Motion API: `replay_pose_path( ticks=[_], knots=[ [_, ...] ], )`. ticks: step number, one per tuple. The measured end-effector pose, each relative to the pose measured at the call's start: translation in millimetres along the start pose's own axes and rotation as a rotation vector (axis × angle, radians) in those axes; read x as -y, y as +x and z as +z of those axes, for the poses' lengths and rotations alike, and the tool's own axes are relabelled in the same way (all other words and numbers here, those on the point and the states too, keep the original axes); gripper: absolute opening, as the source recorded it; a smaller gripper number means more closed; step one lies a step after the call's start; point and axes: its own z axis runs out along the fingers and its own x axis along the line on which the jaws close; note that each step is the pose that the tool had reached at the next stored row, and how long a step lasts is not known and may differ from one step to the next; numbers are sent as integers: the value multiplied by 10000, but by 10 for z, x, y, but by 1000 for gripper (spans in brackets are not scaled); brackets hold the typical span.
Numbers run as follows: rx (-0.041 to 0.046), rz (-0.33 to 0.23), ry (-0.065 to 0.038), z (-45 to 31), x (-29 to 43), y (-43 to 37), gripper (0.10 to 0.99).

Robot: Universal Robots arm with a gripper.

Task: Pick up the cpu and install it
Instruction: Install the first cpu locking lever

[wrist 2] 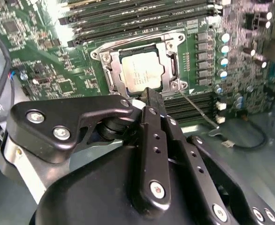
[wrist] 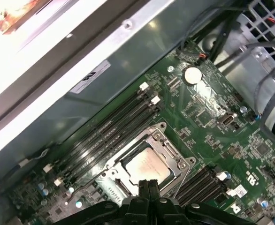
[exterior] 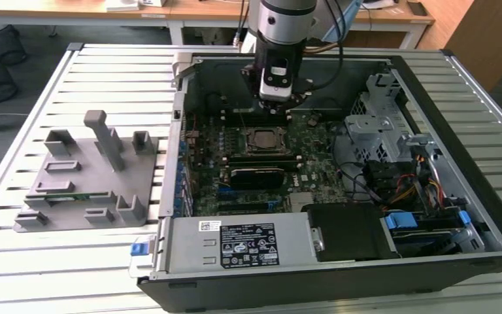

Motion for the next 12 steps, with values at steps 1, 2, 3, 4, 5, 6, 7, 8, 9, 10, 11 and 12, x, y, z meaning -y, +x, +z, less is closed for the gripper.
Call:
replay_pose_path(
  ticks=[1, 2, 3, 4, 5, 6, 7, 8, 9, 10, 11, 12],
  knots=[
    [0, -47, 2, 0, 0, 0, 106],
    [-1, -72, 3, -3, 0, 0, 106],
    [-1, -88, 3, -9, 0, 0, 106],
    [-1, -103, 4, -21, 0, 1, 106],
    [-1, -118, 4, -35, -1, 1, 106],
    [-1, -133, 6, -50, -1, 2, 106],
    [-1, -147, 5, -66, -1, 2, 106],
    [-1, -158, 6, -78, -1, 3, 106],
    [-1, -179, 6, -88, -1, 3, 106],
    [-2, -218, 7, -91, -1, 3, 106],
    [-3, -306, 8, -91, -1, 3, 106],
    [-4, -476, 15, -91, -1, 3, 106]
  ],
)
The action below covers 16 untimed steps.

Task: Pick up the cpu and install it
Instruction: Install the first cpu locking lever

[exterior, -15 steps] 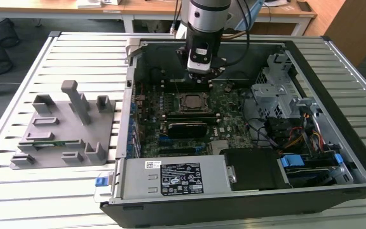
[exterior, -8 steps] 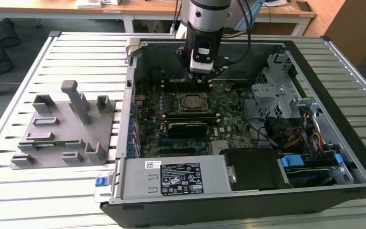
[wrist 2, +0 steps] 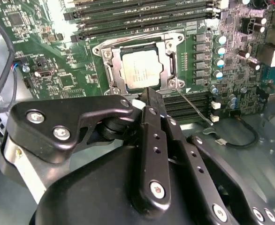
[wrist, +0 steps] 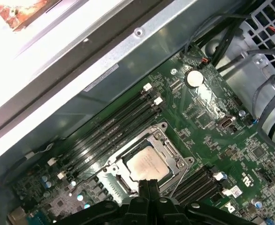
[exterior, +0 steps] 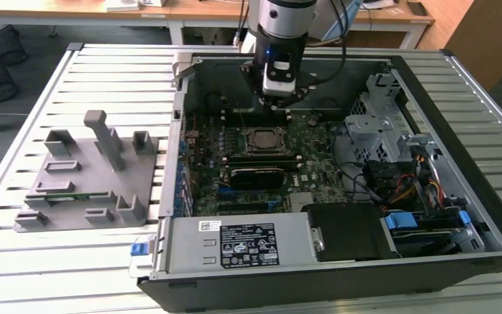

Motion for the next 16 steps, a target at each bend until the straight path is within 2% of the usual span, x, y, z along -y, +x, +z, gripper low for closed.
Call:
replay_pose_path(
  ticks=[16],
  knots=[
    [-18, -2908, 109, -1, 0, 0, 106]
  ],
)
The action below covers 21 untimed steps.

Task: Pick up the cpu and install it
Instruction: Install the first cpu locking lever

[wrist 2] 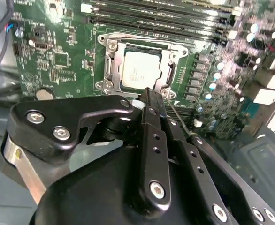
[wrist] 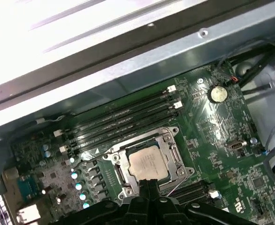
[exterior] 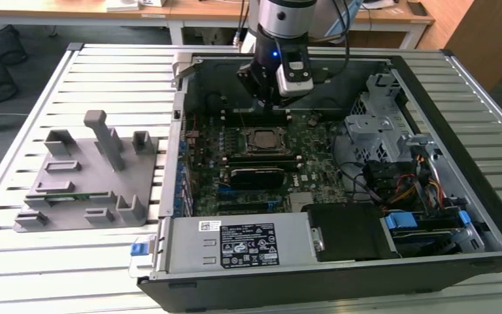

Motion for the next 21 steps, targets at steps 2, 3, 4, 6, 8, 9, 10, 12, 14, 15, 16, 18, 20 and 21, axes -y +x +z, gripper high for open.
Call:
replay_pose_path(
  ticks=[2, 3, 4, 6, 8, 9, 10, 12, 14, 15, 16, 18, 20, 21],
  knots=[
    [-2, -358, 13, 0, 0, 0, 106],
    [-3, -540, 19, 0, 0, 0, 106],
    [-5, -717, 26, 0, 0, 0, 106],
    [-14, -1046, 22, -1, 0, 0, 106],
    [-29, -1303, -15, 0, 0, 0, 106],
    [-39, -1424, -40, 0, 0, 0, 106],
    [-50, -1523, -88, 0, 0, 0, 106],
    [-87, -1688, -240, 1, 0, 0, 106],
    [-126, -1853, -386, 1, 0, 0, 106],
    [-131, -1971, -410, 1, 0, 0, 106],
    [-125, -2103, -419, 2, -1, 0, 106],
    [-107, -2372, -433, 2, 0, 0, 106],
    [-67, -2639, -438, 3, 0, -1, 106],
    [-48, -2758, -439, 3, 1, -1, 106]
  ],
)
